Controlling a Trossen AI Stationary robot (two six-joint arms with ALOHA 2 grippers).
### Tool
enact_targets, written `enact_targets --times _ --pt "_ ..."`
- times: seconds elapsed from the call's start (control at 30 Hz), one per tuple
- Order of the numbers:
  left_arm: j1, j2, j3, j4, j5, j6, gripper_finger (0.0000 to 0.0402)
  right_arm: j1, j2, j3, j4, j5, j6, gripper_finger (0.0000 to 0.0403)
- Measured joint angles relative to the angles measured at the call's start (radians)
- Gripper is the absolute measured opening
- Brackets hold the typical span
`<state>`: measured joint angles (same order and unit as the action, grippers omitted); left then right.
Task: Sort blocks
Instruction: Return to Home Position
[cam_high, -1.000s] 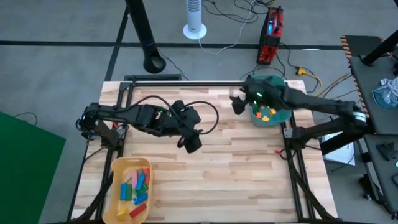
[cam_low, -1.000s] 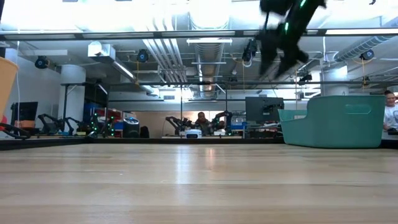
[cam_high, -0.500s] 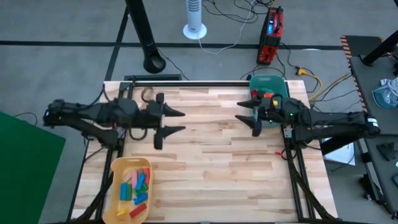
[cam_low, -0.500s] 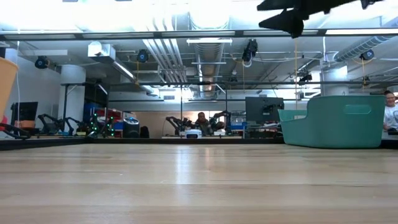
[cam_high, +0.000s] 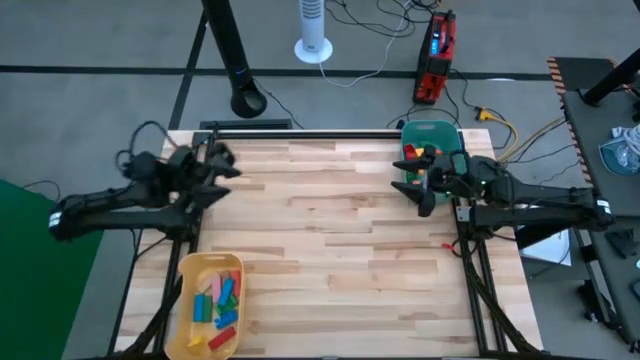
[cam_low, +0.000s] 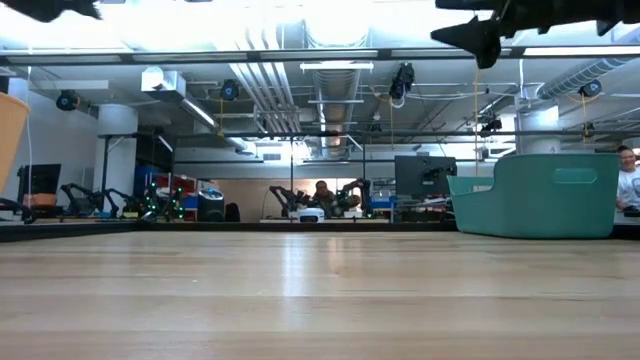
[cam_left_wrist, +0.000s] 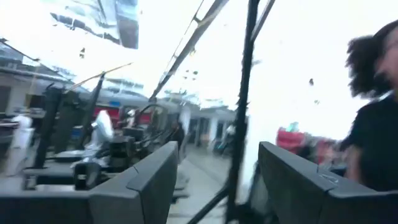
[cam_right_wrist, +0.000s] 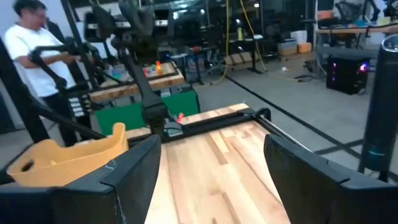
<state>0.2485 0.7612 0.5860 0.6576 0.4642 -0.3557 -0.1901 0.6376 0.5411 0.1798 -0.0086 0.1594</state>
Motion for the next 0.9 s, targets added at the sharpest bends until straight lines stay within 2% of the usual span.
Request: enact_targets --times 0.13,0.23,0.37,0.4,0.43,0.5,0.57,0.63,0.77,0.9 --pt "-0.030 -0.214 -0.056 -0.117 -0.049 -0.067 0.0210 0.003 -0.067 0.004 -0.065 0.008 0.049 0.0286" --pt "-0.086 -0.356 -0.045 -0.335 -0.164 -0.008 0.0210 -0.007 -0.111 0.004 -0.145 0.110 0.180 0.0293" --pt "-0.171 -0.469 -0.009 -0.575 -0.341 0.107 0.0210 -0.007 -0.137 -0.002 -0.243 0.213 0.350 0.0302" --pt "-0.191 -0.484 -0.009 -0.589 -0.358 0.150 0.0210 -0.007 -0.138 -0.010 -0.232 0.193 0.331 0.0304" --pt "-0.208 -0.500 -0.013 -0.587 -0.373 0.195 0.0210 -0.007 -0.140 -0.022 -0.190 0.131 0.275 0.0306" --pt "-0.233 -0.538 -0.030 -0.585 -0.400 0.245 0.0210 -0.015 -0.138 -0.050 -0.040 -0.059 0.178 0.0310" --pt "-0.243 -0.570 -0.060 -0.573 -0.440 0.262 0.0210 -0.034 -0.125 -0.072 0.090 -0.148 0.161 0.0313" --pt "-0.243 -0.599 -0.108 -0.568 -0.457 0.262 0.0210 -0.055 -0.103 -0.092 0.131 -0.161 0.164 0.0315" --pt "-0.243 -0.673 -0.216 -0.440 -0.456 0.269 0.0210 -0.093 -0.087 -0.150 0.210 -0.186 0.115 0.0318" --pt "-0.243 -0.758 -0.324 -0.393 -0.462 0.269 0.0210 -0.127 -0.139 -0.236 0.375 -0.239 0.115 0.0314"
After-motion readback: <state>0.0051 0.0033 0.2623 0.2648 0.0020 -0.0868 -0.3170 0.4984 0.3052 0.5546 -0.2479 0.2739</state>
